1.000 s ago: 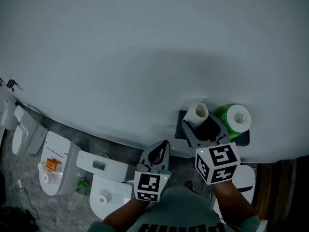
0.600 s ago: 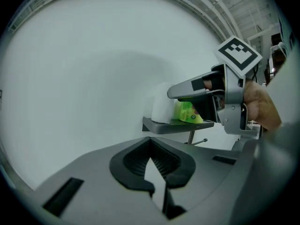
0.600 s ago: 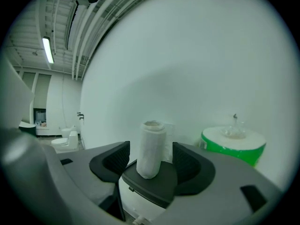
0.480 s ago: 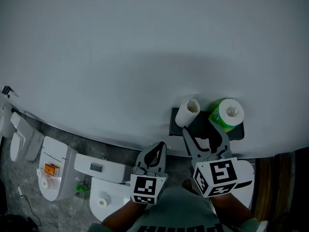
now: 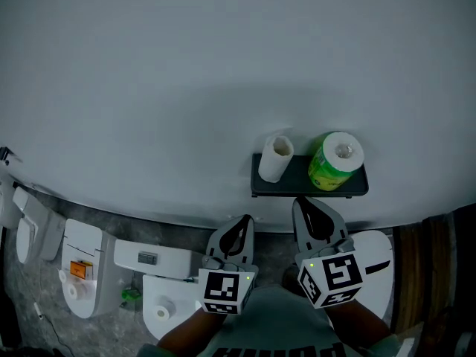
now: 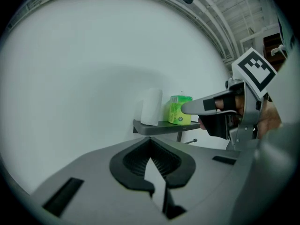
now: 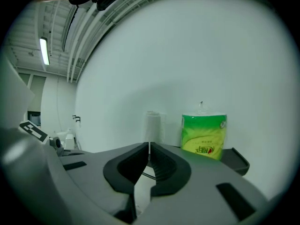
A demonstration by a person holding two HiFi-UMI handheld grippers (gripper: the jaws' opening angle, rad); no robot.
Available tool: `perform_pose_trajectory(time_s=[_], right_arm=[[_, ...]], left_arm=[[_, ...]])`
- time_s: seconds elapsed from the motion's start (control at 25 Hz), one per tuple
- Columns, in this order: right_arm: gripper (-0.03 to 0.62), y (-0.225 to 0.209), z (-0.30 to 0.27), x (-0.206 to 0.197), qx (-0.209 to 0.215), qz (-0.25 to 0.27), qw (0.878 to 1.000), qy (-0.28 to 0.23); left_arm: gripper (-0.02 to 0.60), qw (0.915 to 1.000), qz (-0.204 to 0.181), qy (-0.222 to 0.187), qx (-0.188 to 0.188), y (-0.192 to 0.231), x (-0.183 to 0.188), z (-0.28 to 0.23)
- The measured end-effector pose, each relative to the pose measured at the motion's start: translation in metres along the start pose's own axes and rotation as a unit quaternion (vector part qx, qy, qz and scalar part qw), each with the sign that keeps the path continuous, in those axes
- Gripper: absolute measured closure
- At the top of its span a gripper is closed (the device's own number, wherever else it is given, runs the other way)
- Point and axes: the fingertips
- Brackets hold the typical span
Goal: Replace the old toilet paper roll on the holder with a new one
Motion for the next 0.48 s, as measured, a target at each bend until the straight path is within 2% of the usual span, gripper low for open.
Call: perform_pose_trajectory(time_s=[0.08, 0.48], right_arm=[[0.583, 0.001, 0.005, -0.006, 0.001, -0.007, 1.0, 0.001], [0.585, 0.0, 0.029, -0.032, -0.011, -0.023, 1.0, 0.015]], left_arm=[[0.575, 1.0, -0.002, 0.001, -0.001, -0.003, -0.001, 0.002], [0.575, 0.9998, -0.004, 0.002, -0.021, -0.017, -0.004, 0.014]])
Point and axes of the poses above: the fingertips, and each gripper's own axes: z backward along the fingers, y to its left, x out of its top, and after that the axes turned 4 degrees about -x, right-handed
